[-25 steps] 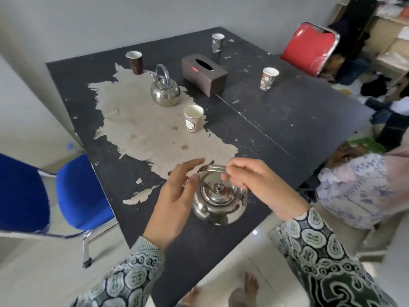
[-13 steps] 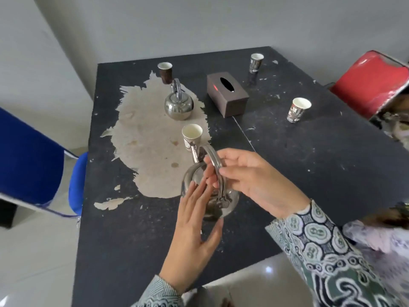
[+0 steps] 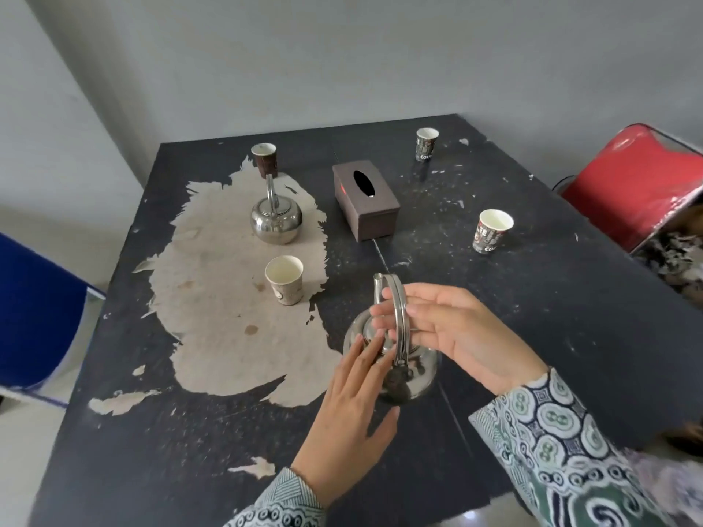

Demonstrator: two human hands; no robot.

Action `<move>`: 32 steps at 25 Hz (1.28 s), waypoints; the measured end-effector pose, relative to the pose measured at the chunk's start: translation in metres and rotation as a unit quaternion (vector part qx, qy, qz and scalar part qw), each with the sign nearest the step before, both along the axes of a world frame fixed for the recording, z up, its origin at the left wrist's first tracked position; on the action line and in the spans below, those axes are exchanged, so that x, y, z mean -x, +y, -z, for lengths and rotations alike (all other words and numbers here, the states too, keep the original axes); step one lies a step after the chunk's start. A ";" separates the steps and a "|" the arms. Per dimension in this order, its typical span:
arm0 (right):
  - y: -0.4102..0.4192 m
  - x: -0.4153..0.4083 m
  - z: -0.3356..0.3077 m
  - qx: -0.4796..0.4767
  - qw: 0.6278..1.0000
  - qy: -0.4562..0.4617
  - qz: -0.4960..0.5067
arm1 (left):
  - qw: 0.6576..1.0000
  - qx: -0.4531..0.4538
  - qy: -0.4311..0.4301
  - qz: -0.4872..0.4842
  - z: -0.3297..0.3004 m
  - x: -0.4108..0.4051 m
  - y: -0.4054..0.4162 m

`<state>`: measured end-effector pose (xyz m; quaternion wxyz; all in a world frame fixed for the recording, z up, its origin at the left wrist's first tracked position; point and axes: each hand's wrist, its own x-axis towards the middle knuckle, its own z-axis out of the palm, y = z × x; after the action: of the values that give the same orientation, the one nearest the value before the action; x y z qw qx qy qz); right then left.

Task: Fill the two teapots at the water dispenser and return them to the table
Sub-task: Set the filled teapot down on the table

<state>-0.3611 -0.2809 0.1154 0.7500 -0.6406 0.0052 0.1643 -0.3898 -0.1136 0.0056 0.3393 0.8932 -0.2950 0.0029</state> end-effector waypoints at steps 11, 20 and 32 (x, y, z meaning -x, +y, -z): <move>-0.125 -0.103 0.075 0.064 0.995 0.076 0.002 | 0.987 -0.128 0.092 -0.043 0.060 -0.076 -0.144; -0.183 -0.219 0.100 0.154 0.988 -0.019 0.023 | 0.966 -0.222 0.113 -0.065 0.053 -0.204 -0.207; -0.188 -0.249 0.238 0.590 0.779 -0.167 0.132 | 0.958 -0.267 0.089 -0.053 0.056 -0.346 -0.262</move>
<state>-0.1124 -0.4689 -0.1221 0.2290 -0.9681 0.0604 -0.0816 -0.0441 -0.3751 -0.0506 0.1129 0.9622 -0.2060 -0.1380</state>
